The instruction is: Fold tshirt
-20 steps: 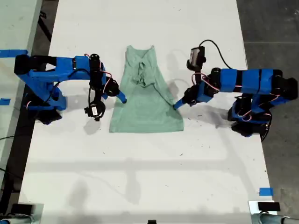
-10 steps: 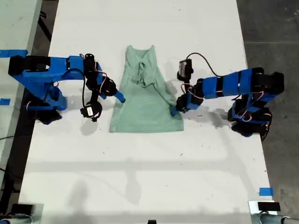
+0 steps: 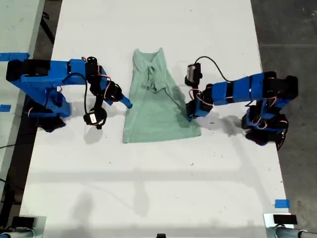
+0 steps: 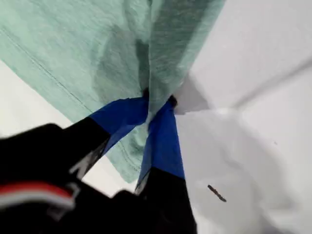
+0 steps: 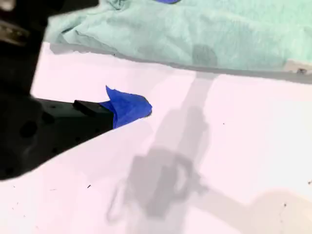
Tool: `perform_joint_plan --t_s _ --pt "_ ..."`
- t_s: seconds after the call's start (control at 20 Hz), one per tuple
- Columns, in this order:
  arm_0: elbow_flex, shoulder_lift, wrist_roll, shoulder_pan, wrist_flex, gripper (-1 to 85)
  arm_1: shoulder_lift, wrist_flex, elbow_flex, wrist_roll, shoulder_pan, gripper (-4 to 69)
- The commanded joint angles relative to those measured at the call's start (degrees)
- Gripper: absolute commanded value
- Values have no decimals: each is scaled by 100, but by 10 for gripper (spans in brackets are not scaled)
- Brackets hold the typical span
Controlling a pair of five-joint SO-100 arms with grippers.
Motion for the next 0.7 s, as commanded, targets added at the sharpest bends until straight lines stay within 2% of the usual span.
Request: perform_joint_plan --t_s 0.0,0.05,0.15,0.35,0.5,0.65 --pt "-9 299 -88 97 -123 277 281 1301 -809 220 -167 -23" --pt "35 325 -105 105 -167 277 237 1846 -1301 308 -246 -23" --pt "97 343 -114 114 -237 277 70 2461 -2276 457 -439 -23" --pt "114 369 -114 114 -237 276 -800 2953 -4184 650 -721 -23" --pt "132 396 -123 114 -229 275 -1696 2821 -5089 888 -835 -23" --pt "141 396 -132 114 -264 274 -2250 1696 -5027 1055 -888 -23"
